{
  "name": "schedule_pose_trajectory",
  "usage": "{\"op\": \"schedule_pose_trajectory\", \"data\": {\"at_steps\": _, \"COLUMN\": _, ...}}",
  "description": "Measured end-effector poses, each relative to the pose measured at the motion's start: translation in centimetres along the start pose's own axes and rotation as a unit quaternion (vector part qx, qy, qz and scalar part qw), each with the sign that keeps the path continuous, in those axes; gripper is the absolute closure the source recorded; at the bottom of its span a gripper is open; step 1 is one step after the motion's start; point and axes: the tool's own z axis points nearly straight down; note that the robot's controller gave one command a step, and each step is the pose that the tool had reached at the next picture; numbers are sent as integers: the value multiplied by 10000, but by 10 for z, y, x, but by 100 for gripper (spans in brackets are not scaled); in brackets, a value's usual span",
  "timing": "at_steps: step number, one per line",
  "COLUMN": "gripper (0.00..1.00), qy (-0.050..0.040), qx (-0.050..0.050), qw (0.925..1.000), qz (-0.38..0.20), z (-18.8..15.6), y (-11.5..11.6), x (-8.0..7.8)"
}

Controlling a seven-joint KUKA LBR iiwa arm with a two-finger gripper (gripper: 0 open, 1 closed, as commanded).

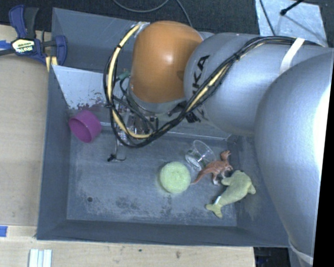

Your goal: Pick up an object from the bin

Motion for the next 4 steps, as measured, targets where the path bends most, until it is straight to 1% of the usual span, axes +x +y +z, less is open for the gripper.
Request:
{"op": "schedule_pose_trajectory", "data": {"at_steps": 1, "gripper": 0, "qy": -35, "qx": -11, "qw": 10000, "qz": 15, "z": -5, "y": -1, "x": -1}}
{"op": "schedule_pose_trajectory", "data": {"at_steps": 2, "gripper": 0, "qy": -58, "qx": -19, "qw": 9998, "qz": 200, "z": 64, "y": 37, "x": -16}}
{"op": "schedule_pose_trajectory", "data": {"at_steps": 3, "gripper": 0, "qy": -35, "qx": -11, "qw": 9987, "qz": 507, "z": 57, "y": 47, "x": -18}}
{"op": "schedule_pose_trajectory", "data": {"at_steps": 4, "gripper": 0, "qy": -57, "qx": -20, "qw": 9989, "qz": 474, "z": 26, "y": 49, "x": -19}}
